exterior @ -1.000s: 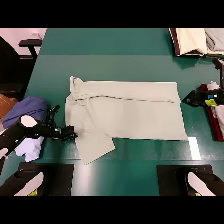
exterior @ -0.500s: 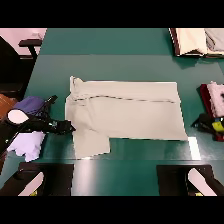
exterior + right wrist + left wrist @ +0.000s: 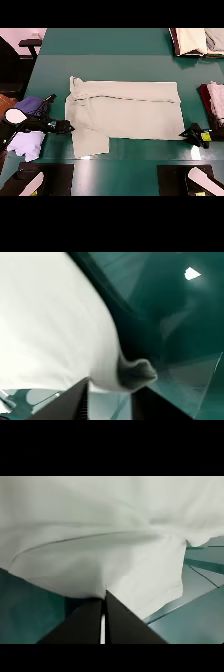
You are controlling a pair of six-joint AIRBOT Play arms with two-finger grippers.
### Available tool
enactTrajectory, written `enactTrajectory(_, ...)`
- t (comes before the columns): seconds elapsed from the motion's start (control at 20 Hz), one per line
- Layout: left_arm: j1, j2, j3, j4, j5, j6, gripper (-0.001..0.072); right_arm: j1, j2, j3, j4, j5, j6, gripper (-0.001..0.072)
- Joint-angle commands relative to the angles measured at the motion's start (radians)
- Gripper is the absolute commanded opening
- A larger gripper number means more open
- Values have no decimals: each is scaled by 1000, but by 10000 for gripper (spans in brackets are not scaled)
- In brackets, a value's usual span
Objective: Fold the shirts.
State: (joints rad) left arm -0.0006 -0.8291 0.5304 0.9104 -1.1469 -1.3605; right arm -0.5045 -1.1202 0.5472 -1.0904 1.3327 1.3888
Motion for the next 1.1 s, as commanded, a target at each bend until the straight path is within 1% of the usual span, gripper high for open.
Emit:
enactTrajectory(0.0, 0, 1, 3, 43, -51, -29, 28, 116, -37, 42, 15, -66, -7, 187)
enactTrajectory(0.1, 0, 14, 14, 127, -121, -60, 27, 192, -18, 79, -8, -66, -7, 21)
enactTrajectory(0.2, 0, 90, 17, 210, -177, -107, 26, 245, 37, 107, -89, -40, -4, 19)
enactTrajectory(0.3, 0, 192, 17, 262, -253, -149, 26, 282, 121, 132, -174, 32, 8, 19)
enactTrajectory(0.45, 0, 313, 24, 249, -415, -195, 27, 311, 273, 175, -310, 194, 35, 19)
enactTrajectory(0.55, 0, 329, 67, 241, -472, -204, 27, 310, 352, 214, -351, 239, 62, 18)
enactTrajectory(0.6, 0, 324, 90, 241, -458, -203, 26, 310, 372, 235, -349, 241, 62, 18)
enactTrajectory(0.65, 0, 316, 111, 241, -414, -203, 26, 310, 380, 257, -343, 238, 62, 17)
enactTrajectory(0.7, 0, 305, 126, 242, -352, -201, 26, 310, 373, 278, -342, 224, 62, 18)
enactTrajectory(0.75, 0, 278, 145, 241, -287, -182, 26, 311, 347, 303, -341, 204, 62, 17)
enactTrajectory(0.9, 0, 119, 221, 240, -141, -112, 26, 325, 196, 392, -334, 154, 61, 18)
enactTrajectory(1.05, 0, -108, 332, 235, -14, -42, 28, 417, 15, 502, -315, 50, 61, 18)
